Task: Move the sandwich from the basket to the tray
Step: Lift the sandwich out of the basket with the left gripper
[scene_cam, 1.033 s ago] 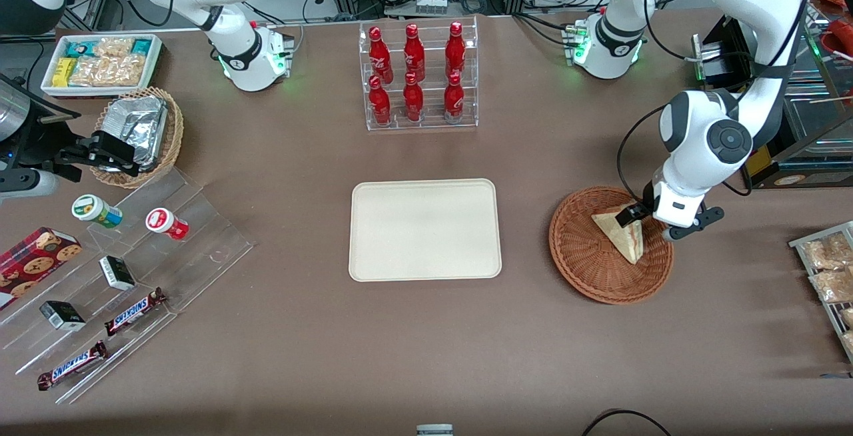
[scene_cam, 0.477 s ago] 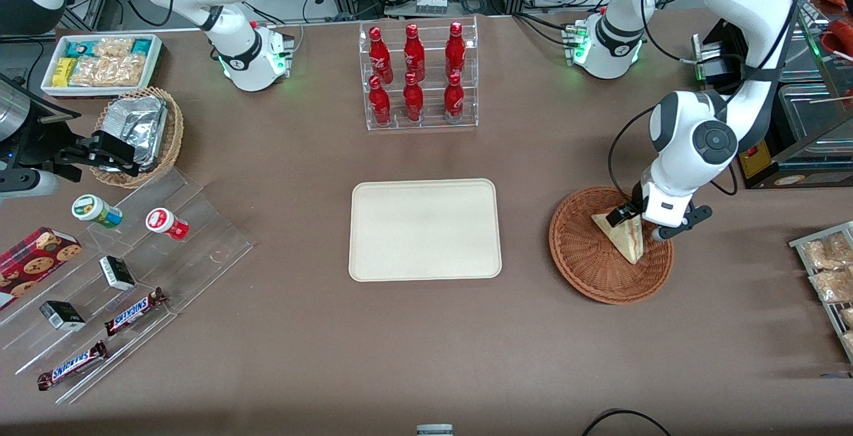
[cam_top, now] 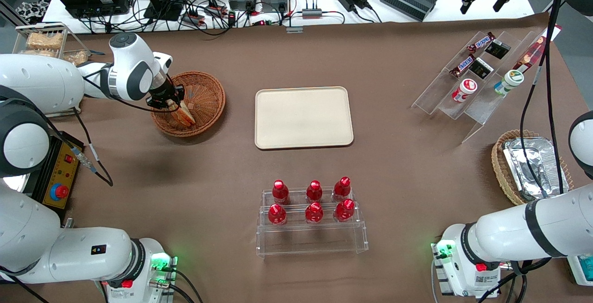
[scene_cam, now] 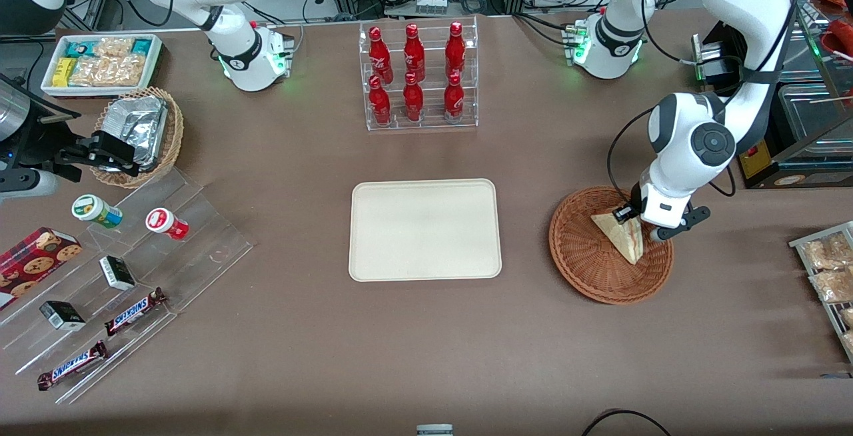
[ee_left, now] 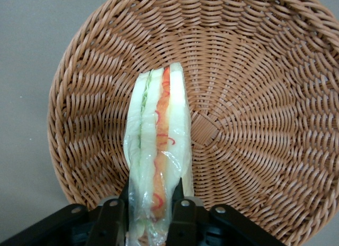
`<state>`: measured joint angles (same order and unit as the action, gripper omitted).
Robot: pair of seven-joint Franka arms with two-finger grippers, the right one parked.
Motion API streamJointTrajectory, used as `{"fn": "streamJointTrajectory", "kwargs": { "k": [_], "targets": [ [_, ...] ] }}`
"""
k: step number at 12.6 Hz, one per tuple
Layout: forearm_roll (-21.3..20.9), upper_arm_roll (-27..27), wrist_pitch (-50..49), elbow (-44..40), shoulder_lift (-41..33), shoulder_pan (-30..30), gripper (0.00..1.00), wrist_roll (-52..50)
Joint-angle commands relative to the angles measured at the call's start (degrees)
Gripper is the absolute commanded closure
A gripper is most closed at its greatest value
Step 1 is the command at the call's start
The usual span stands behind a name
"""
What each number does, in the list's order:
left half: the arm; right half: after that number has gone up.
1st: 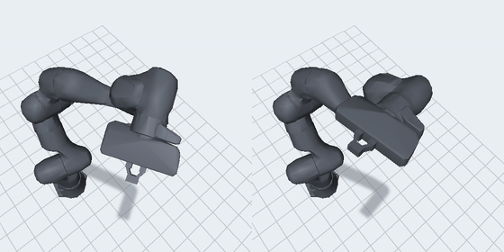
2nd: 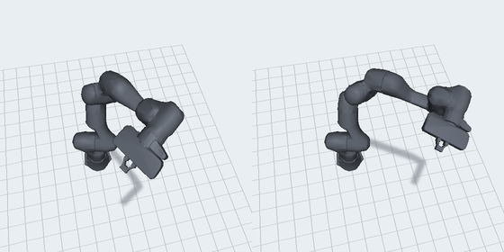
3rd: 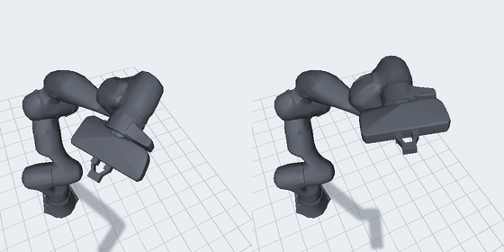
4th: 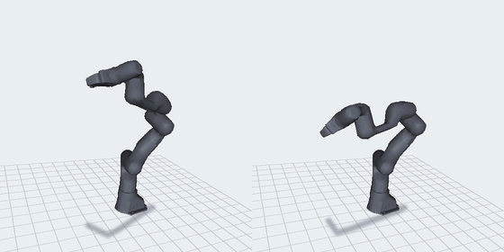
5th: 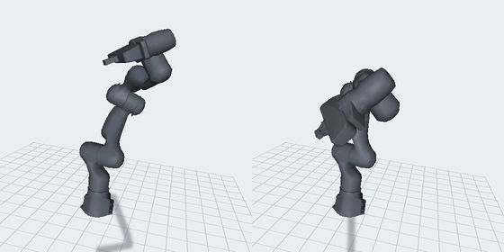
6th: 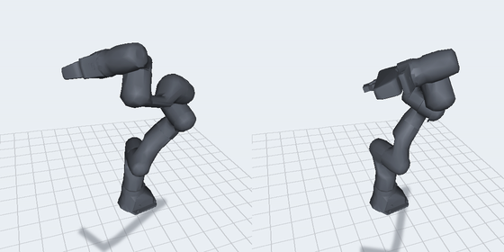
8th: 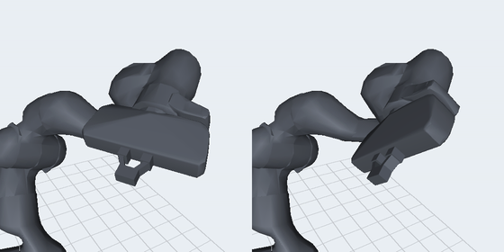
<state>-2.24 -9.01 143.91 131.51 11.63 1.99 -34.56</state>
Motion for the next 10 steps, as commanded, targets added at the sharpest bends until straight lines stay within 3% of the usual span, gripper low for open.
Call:
{"fn": "streamJointTrajectory", "kwargs": {
  "k": [1, 5, 10],
  "targets": [
    [-0.57, -0.05, -3.25, -2.38, -1.51, -0.24, 1.00, 0.46],
    [-0.57, -0.40, -16.44, -10.99, -4.16, -0.32, 1.00, 4.15],
    [-0.75, -0.84, -23.58, -17.42, -5.30, -0.41, 1.00, 13.79]
  ]
}}
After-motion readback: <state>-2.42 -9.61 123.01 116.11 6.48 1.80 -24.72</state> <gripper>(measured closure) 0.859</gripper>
